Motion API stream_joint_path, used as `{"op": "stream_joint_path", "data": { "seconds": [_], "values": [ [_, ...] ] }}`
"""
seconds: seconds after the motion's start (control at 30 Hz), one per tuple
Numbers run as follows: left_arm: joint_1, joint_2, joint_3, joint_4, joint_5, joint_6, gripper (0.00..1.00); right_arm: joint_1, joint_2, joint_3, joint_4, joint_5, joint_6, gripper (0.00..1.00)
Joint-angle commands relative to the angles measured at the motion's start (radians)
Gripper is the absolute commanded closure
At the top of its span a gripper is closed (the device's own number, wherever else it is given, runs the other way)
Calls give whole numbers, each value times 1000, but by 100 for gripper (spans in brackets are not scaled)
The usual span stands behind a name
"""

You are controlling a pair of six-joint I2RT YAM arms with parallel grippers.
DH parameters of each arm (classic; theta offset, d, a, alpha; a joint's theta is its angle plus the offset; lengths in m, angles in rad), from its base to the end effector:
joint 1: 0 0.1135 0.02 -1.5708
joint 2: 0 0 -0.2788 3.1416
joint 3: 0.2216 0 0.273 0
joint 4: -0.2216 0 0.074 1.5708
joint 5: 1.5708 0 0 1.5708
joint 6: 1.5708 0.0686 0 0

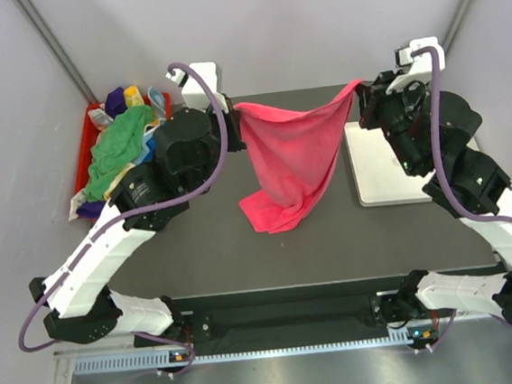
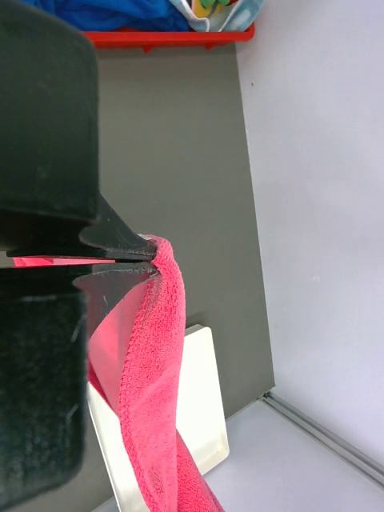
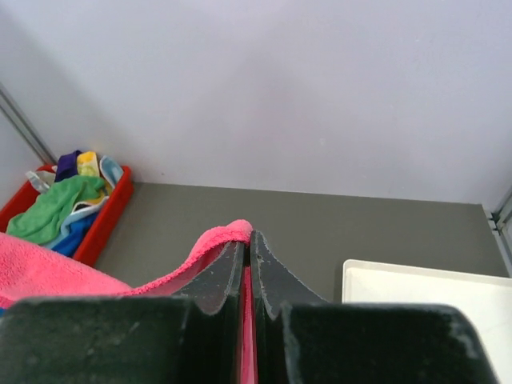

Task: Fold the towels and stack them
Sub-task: Flatten out the crumpled towel

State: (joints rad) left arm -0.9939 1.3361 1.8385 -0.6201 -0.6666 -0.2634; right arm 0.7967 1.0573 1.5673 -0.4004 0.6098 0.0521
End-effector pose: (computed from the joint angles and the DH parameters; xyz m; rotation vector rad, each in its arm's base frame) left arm 0.1919 -0.2172 0.5505 0.1119 1.6741 -0.3890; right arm 0.1788 0.1267 0.5530 -0.0513 1.4848 0.2422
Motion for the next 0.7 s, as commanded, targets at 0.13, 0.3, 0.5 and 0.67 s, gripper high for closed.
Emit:
{"op": "stream_joint_path", "data": {
  "seconds": [0.13, 0.3, 0.5, 0.67],
  "values": [
    [-2, -49, 70, 108, 48, 72, 100, 9, -16, 106, -32, -68, -83, 100],
    [-2, -43, 128, 112, 81, 93, 100, 9, -13, 174, -41, -111, -104, 100],
    [-2, -41, 182, 115, 108, 105, 100, 9, -17, 224, -38, -156, -126, 100],
    [-3, -38, 238, 109, 116, 116, 100, 10, -5, 296, -61, -166, -133, 100]
  ]
}}
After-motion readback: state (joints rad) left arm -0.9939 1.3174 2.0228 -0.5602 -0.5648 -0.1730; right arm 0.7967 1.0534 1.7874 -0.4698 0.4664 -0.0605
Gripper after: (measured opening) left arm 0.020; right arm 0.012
